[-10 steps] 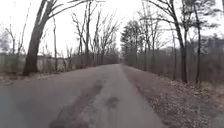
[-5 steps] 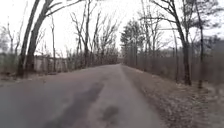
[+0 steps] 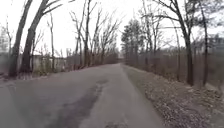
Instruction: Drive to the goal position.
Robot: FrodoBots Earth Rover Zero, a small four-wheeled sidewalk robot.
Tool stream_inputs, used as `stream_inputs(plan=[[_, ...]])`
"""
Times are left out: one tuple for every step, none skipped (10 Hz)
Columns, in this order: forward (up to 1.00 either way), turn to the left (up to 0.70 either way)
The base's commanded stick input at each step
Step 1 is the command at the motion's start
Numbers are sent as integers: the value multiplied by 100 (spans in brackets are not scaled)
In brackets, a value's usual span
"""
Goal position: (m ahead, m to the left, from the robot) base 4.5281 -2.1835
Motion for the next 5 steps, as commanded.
stream_inputs(plan=[[85,0],[85,0],[85,0],[85,0],[85,0]])
